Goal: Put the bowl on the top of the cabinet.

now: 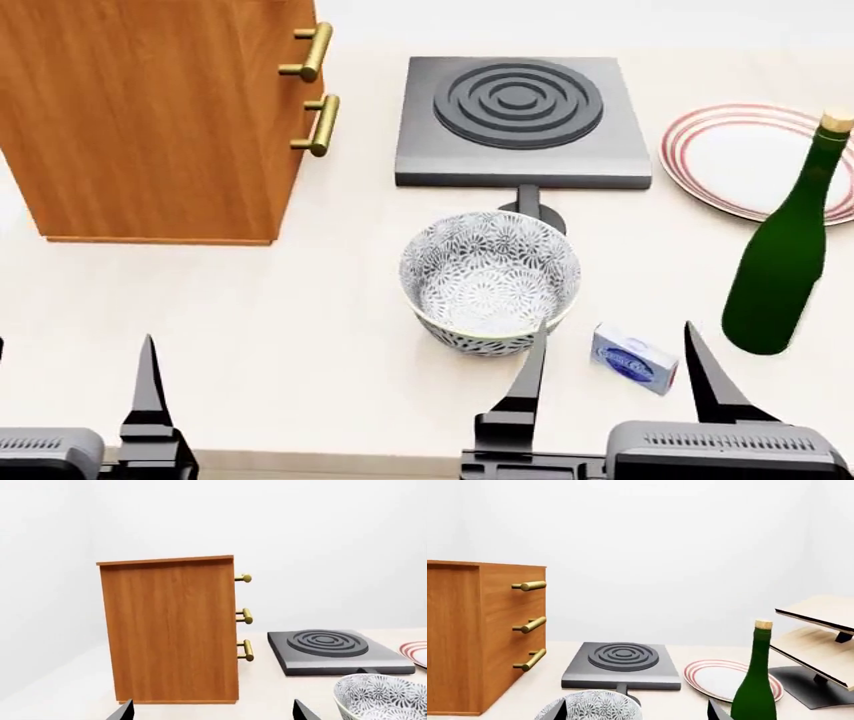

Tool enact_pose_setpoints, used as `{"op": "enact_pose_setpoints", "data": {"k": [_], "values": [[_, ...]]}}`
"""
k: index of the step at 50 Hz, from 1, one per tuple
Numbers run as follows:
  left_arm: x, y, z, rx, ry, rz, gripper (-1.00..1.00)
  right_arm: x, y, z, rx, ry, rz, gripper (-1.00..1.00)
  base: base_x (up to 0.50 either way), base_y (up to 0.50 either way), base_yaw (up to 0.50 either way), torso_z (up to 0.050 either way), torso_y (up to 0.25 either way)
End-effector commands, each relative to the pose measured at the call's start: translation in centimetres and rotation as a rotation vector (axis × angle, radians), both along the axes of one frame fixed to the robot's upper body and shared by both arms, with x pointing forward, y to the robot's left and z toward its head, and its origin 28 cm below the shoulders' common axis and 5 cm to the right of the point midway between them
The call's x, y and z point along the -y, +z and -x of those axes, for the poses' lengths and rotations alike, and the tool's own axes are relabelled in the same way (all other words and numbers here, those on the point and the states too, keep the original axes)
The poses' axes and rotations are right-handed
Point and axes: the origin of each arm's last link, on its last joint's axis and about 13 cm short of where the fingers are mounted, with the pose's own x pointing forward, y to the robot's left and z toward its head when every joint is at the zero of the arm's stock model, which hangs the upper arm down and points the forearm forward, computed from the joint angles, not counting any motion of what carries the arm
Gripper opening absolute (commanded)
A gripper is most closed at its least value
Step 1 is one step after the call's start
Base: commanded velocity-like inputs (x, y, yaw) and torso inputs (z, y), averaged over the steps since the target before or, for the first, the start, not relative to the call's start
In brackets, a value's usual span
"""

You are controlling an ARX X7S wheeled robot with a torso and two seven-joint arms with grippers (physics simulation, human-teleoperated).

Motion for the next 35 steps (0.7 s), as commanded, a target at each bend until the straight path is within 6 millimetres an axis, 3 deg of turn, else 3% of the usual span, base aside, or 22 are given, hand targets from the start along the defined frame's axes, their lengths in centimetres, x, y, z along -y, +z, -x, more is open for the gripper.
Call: {"op": "enact_pose_setpoints", "data": {"k": [1,35], "values": [[-0.01,0.07,0.07,0.004,0.001,0.007,1.00,-0.04,0.01,-0.05,0.002,-0.002,0.005,1.00,0.00,0.00,0.00,0.000,0.000],[-0.06,0.10,0.04,0.003,0.004,0.003,1.00,-0.11,0.03,-0.09,0.008,-0.001,-0.003,1.00,0.00,0.44,0.00,0.000,0.000]]}}
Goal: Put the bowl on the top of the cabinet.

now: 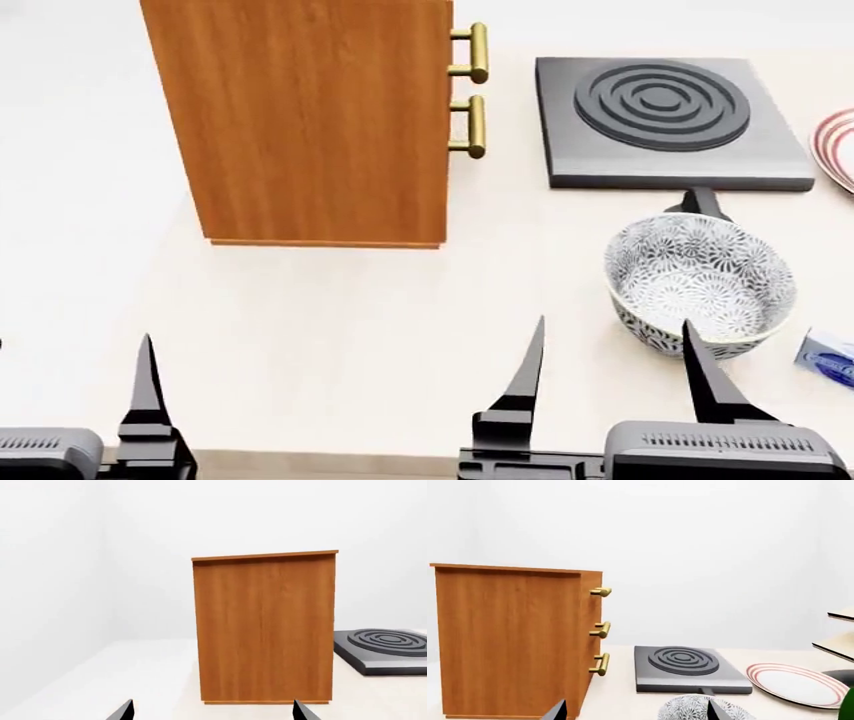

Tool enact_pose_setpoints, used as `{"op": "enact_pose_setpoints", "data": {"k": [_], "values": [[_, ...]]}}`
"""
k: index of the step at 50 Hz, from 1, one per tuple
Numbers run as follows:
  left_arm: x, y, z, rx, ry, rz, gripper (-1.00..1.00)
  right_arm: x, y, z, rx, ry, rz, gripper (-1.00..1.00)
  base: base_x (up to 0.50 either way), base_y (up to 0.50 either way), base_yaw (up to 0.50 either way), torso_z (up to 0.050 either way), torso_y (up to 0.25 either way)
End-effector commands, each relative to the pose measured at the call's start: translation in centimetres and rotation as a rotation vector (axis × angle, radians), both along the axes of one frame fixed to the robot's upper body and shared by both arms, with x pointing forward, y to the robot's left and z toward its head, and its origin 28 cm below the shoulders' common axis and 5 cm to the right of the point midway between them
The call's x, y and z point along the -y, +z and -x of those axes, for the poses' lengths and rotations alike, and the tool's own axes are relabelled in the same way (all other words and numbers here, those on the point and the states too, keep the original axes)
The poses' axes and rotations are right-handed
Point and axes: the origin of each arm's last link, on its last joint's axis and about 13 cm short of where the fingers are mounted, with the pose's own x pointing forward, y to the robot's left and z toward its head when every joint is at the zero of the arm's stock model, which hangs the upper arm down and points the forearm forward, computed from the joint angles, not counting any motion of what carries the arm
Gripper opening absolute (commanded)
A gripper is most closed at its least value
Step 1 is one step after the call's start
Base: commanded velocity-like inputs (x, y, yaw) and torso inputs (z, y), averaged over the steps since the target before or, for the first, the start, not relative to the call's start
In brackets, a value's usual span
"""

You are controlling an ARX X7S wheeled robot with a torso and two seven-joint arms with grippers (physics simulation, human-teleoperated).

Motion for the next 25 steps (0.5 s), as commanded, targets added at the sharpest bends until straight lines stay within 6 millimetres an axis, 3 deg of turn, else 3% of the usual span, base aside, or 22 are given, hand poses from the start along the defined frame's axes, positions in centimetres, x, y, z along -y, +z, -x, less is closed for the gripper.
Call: {"op": "enact_pose_setpoints", "data": {"k": [1,14,25], "values": [[-0.03,0.12,0.03,0.001,0.001,0.003,1.00,0.01,0.05,-0.02,-0.001,-0.002,0.000,1.00,0.00,0.20,0.00,0.000,0.000],[-0.08,-0.08,0.05,0.000,0.004,0.000,1.00,0.10,0.20,0.01,0.015,-0.013,-0.026,1.00,0.00,0.04,0.00,0.000,0.000],[-0.11,-0.09,0.10,-0.001,0.005,0.003,1.00,-0.04,-0.03,-0.01,-0.016,-0.002,-0.021,1.00,0.00,0.39,0.00,0.000,0.000]]}}
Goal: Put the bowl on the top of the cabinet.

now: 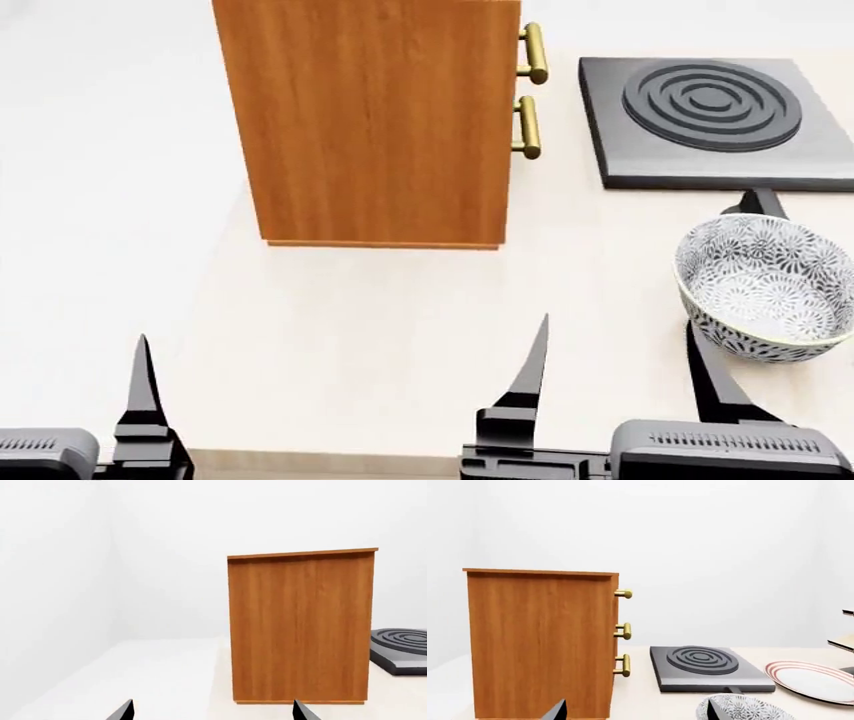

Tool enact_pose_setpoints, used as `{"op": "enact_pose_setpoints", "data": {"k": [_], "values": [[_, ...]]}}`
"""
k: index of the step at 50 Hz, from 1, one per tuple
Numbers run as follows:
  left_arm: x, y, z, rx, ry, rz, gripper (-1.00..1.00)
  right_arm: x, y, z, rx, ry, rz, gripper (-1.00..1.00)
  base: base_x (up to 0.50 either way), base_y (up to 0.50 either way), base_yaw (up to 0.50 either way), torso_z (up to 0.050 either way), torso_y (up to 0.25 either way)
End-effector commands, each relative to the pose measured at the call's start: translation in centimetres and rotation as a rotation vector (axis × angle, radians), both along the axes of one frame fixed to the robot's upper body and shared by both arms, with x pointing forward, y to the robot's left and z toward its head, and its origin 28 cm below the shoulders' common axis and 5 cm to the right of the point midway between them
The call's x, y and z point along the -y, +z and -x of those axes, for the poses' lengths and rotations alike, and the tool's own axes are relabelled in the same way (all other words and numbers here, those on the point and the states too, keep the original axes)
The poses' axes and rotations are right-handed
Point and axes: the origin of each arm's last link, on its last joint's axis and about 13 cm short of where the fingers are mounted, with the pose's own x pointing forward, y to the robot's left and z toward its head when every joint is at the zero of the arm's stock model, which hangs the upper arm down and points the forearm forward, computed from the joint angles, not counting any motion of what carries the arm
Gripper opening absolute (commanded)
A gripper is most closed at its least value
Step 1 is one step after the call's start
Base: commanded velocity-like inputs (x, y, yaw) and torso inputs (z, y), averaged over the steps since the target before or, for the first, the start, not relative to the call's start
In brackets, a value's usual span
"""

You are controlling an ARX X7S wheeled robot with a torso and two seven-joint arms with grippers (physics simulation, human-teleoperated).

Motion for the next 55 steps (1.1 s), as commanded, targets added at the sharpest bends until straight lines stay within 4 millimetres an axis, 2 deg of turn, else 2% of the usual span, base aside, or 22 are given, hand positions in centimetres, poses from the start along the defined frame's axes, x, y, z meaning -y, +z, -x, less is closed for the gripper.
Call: {"op": "enact_pose_setpoints", "data": {"k": [1,6,20,34,50,55], "values": [[0.01,-0.03,0.04,-0.001,0.000,0.003,1.00,-0.04,-0.07,0.03,-0.018,0.003,-0.006,1.00,0.00,0.07,0.00,0.000,0.000],[0.10,0.02,0.07,0.000,-0.003,0.004,1.00,-0.01,-0.36,0.02,-0.046,0.007,0.035,1.00,0.07,0.00,0.00,0.000,0.000],[0.07,-0.19,-0.02,-0.004,0.001,0.001,1.00,0.00,-0.47,-0.15,-0.055,-0.005,0.031,1.00,0.48,0.00,0.00,0.000,0.000],[0.04,-0.19,-0.02,-0.002,0.000,0.002,1.00,-0.07,-0.37,-0.02,-0.054,0.003,0.037,1.00,0.02,0.00,0.00,0.000,0.000],[0.08,-0.14,-0.01,-0.001,-0.001,0.003,1.00,-0.09,-0.31,-0.04,-0.044,-0.007,0.036,1.00,0.47,0.00,0.00,0.000,0.000],[0.06,-0.15,0.02,-0.001,-0.001,0.003,1.00,-0.07,-0.36,0.04,-0.031,-0.008,0.036,1.00,0.02,0.00,0.00,0.000,0.000]]}}
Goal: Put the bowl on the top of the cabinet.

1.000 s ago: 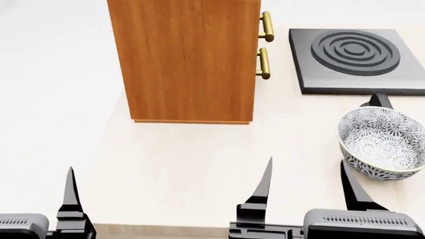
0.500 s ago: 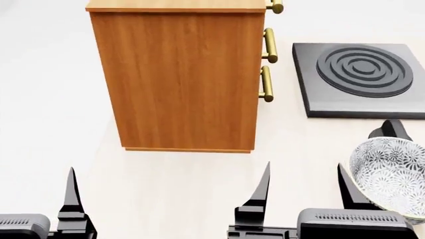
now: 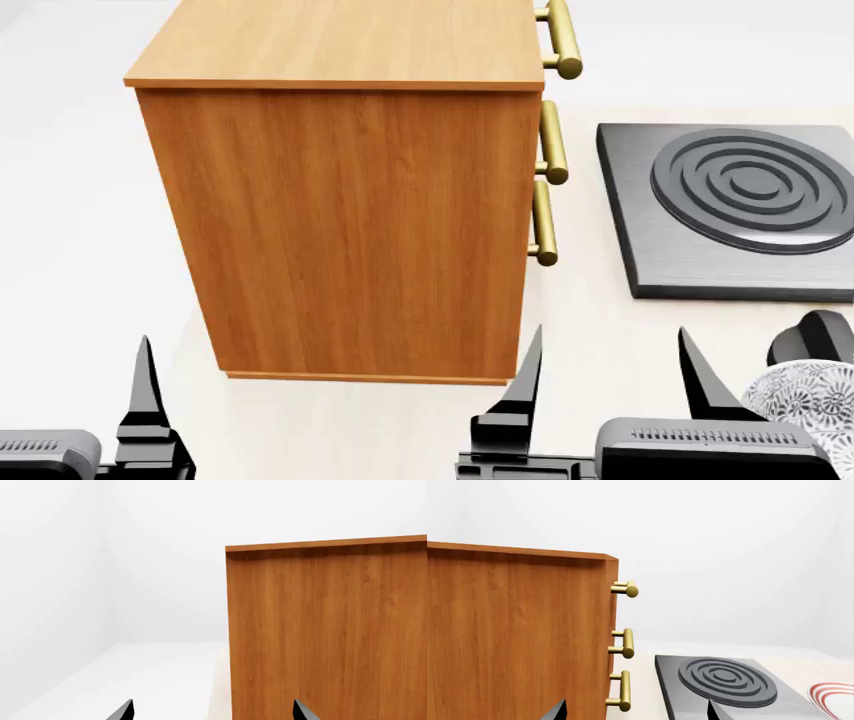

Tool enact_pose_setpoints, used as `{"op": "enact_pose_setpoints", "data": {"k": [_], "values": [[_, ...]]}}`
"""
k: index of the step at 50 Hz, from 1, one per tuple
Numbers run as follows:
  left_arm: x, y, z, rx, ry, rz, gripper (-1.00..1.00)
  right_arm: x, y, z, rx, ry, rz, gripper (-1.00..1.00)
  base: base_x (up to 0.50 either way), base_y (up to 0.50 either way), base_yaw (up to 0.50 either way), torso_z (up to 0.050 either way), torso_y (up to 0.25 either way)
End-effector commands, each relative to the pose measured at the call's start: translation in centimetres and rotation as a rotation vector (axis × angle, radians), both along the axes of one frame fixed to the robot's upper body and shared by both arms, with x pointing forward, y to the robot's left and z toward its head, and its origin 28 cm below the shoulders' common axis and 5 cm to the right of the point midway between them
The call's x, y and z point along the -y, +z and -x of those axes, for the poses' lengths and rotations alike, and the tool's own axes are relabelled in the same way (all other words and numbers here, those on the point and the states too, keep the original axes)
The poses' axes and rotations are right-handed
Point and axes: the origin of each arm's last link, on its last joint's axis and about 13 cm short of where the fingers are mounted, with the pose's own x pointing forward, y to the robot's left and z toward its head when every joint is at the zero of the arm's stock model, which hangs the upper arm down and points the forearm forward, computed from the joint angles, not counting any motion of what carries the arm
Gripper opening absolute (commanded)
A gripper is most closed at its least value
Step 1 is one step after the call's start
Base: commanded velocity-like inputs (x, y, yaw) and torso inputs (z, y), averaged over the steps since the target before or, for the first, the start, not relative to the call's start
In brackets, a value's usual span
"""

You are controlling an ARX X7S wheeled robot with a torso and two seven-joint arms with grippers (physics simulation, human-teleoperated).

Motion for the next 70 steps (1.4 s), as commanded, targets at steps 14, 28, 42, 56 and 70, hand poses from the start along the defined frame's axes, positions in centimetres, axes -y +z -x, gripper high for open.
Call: {"op": "enact_pose_setpoints", "data": {"k": [14,28,42,56,70], "values": [[0.04,0.08,0.08,0.001,-0.002,0.000,1.00,0.01,0.02,0.05,-0.009,0.000,0.005,1.00,0.16,0.00,0.00,0.000,0.000],[0.04,0.11,0.13,0.003,-0.001,0.001,1.00,0.06,0.07,0.14,0.007,-0.003,0.001,1.00,0.34,0.00,0.00,0.000,0.001],[0.02,0.02,0.06,0.000,0.000,0.002,1.00,0.06,-0.03,0.03,-0.008,-0.004,0.001,1.00,0.08,0.00,0.00,0.000,0.000],[0.01,-0.07,0.06,0.000,0.000,0.003,1.00,0.21,-0.26,0.04,0.003,-0.031,0.016,1.00,0.20,0.00,0.00,0.000,0.001],[-0.08,-0.27,0.02,-0.007,0.002,0.003,1.00,0.74,-0.17,0.43,-0.093,-0.133,0.106,1.00,0.00,0.00,0.00,0.000,0.000]]}}
